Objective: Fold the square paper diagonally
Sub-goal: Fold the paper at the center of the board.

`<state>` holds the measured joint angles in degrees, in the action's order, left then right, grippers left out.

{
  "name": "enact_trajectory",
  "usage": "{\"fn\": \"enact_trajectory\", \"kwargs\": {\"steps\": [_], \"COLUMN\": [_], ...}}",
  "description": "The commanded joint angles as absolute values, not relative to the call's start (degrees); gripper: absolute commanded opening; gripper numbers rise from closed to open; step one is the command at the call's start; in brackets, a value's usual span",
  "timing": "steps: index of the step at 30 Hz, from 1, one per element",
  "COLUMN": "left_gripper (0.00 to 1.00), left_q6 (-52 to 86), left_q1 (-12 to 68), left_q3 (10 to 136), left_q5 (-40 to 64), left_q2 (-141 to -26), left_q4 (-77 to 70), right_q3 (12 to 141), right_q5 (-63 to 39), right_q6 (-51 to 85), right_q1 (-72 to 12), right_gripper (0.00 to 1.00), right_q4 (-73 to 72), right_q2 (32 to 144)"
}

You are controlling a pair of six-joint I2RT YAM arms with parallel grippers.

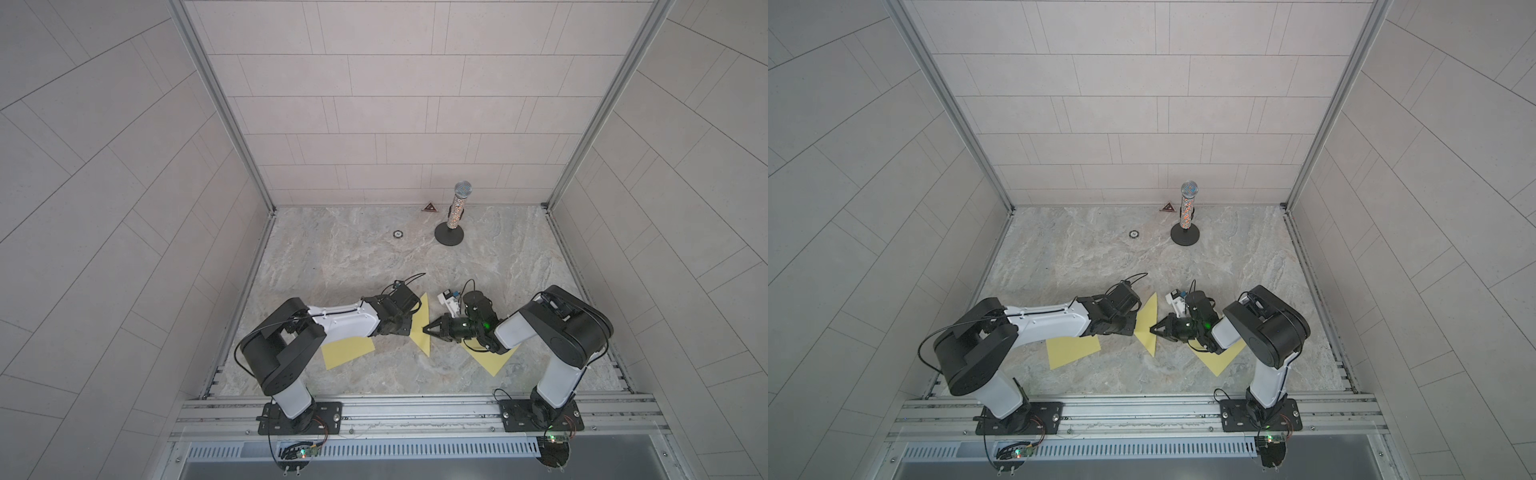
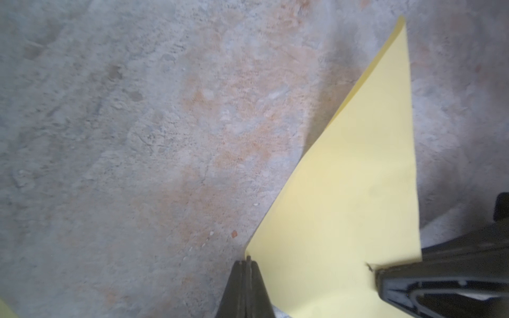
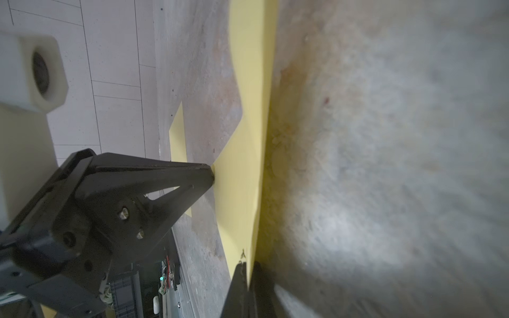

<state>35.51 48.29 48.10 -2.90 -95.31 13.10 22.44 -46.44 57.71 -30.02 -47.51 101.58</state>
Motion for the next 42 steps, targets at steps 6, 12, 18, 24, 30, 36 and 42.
{"fn": "enact_trajectory", "kwargs": {"steps": [6, 12, 18, 24, 30, 36, 42], "left_gripper": [0.00, 0.00, 0.00, 0.00, 0.00, 0.00, 0.00], "left_q6": [35.2, 35.2, 35.2, 35.2, 35.2, 35.3, 35.3], "left_q1": [48.3, 48.4, 48.4, 48.5, 48.5, 48.5, 48.7], "left_q3": [45.7, 45.7, 45.6, 45.4, 45.4, 45.3, 45.3], "left_q5": [-3.9, -3.8, -4.0, -4.1, -4.2, -4.3, -4.4], "left_q2": [-95.5, -95.5, -95.4, -95.3, -95.3, -95.2, -95.1], "left_q4": [17.2, 17.1, 17.0, 16.9, 16.9, 16.8, 16.9], "right_q3": [19.2, 15.6, 14.0, 12.5, 11.6, 11.4, 10.9], "right_q5": [-43.1, -40.9, -39.0, -37.3, -34.4, -32.6, -32.6], "right_q6": [59.5, 61.0, 61.6, 62.6, 62.9, 63.2, 65.0], "right_q1": [-31.0, -33.6, -35.7, -36.7, -39.7, -42.3, -43.4], "right_gripper": [0.42, 0.26, 0.00, 0.29, 0.32, 0.25, 0.03], "right_q4": [-45.9, -46.5, -45.6, -44.8, -41.8, -39.8, -43.9], "right_q2": [100.2, 97.5, 95.8, 93.5, 89.8, 88.1, 90.2]}}
